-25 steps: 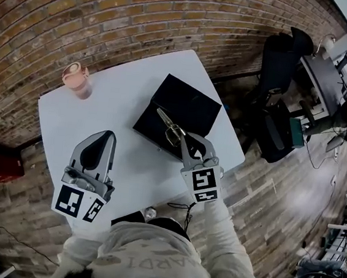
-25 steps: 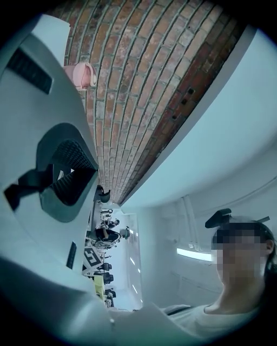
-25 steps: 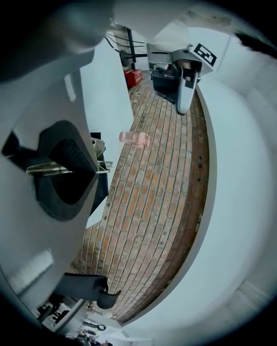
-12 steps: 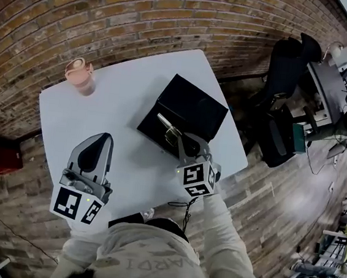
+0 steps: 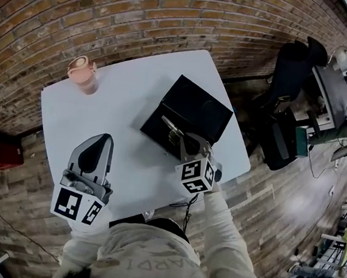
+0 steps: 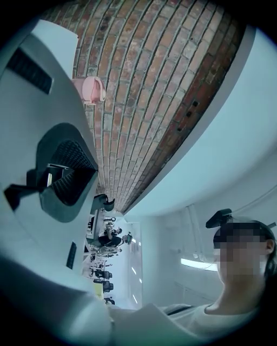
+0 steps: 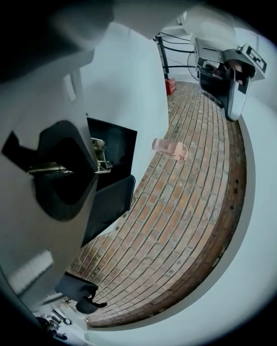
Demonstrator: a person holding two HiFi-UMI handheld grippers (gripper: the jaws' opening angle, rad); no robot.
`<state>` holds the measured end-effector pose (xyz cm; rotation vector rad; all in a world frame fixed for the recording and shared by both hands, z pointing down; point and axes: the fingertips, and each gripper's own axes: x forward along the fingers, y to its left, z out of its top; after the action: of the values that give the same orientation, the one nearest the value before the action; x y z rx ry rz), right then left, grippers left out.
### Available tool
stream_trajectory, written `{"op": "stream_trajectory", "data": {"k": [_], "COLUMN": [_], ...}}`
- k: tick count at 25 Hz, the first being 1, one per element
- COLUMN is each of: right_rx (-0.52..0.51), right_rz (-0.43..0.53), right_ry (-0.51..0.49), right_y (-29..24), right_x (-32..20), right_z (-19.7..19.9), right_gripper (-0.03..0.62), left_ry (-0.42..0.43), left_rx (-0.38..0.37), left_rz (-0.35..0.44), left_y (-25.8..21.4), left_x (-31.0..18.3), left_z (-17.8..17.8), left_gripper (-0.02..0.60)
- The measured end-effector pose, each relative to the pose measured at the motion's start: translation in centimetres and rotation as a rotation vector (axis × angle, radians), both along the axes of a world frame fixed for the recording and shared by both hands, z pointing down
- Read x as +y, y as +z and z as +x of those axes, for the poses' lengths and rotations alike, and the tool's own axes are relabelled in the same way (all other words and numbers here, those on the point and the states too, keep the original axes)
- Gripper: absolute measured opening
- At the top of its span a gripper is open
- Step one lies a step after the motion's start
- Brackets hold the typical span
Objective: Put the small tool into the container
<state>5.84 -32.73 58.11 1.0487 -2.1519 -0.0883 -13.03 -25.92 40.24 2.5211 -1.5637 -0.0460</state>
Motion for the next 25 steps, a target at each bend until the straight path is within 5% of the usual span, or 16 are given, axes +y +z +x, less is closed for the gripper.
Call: {"op": "stream_trajectory", "data": {"k": [25], "right_rx": [-0.016], "right_rz": [-0.158], "right_ry": [-0.042], "right_y": [2.3], "right_x": [1.5], "right_z": [-1.2], "right_gripper": [0.052], "left_ry": [0.01], "left_rx": [0.007], "left_rz": [-0.009], "left_y": [0.3], "left_x": [-0.3], "left_z": [0.7], "left_gripper": [0.005]}}
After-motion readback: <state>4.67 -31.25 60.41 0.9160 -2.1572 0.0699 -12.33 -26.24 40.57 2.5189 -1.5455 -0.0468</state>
